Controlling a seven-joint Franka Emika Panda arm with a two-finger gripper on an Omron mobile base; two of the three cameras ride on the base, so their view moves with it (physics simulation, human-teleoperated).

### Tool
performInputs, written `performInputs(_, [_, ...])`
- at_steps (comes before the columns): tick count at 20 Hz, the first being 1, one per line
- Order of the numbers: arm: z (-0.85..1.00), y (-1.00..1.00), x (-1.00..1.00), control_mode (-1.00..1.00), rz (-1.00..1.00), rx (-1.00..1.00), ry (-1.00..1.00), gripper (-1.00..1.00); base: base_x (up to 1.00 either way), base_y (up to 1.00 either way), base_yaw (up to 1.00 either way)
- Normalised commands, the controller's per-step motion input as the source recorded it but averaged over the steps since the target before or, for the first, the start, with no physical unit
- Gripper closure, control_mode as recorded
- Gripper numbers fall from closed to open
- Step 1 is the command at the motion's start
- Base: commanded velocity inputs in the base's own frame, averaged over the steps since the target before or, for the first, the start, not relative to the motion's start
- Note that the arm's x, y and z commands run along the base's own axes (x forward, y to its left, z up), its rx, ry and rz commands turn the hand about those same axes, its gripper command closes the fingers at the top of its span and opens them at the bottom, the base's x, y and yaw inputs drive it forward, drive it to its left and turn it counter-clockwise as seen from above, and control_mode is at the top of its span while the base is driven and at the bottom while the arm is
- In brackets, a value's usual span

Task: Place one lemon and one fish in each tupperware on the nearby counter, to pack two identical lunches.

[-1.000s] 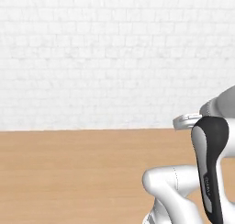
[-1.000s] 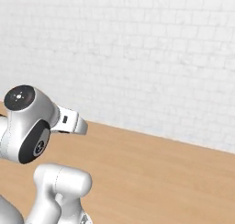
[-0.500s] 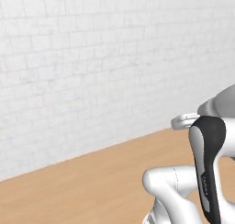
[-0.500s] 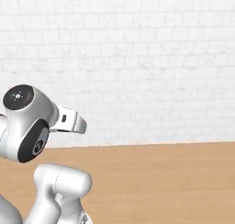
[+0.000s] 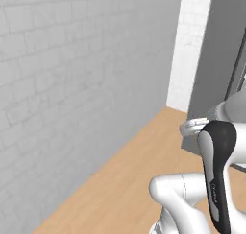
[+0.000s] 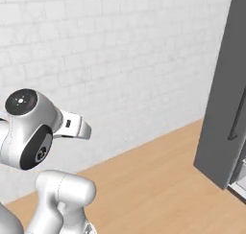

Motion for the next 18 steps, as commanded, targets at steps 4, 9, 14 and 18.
performInputs(4, [0.00,0.00,0.00,1.00,0.00,0.00,0.00,-1.00,0.54,0.46,-0.86])
performInputs(9, [0.00,0.00,0.00,1.00,0.00,0.00,0.00,-1.00,0.56,0.38,-0.85])
performInputs(14, [0.00,0.00,0.00,1.00,0.00,0.00,0.00,-1.00,0.94,0.50,-0.65])
performInputs(18, [0.00,0.00,0.00,1.00,0.00,0.00,0.00,-1.00,0.98,0.05,-0.27])
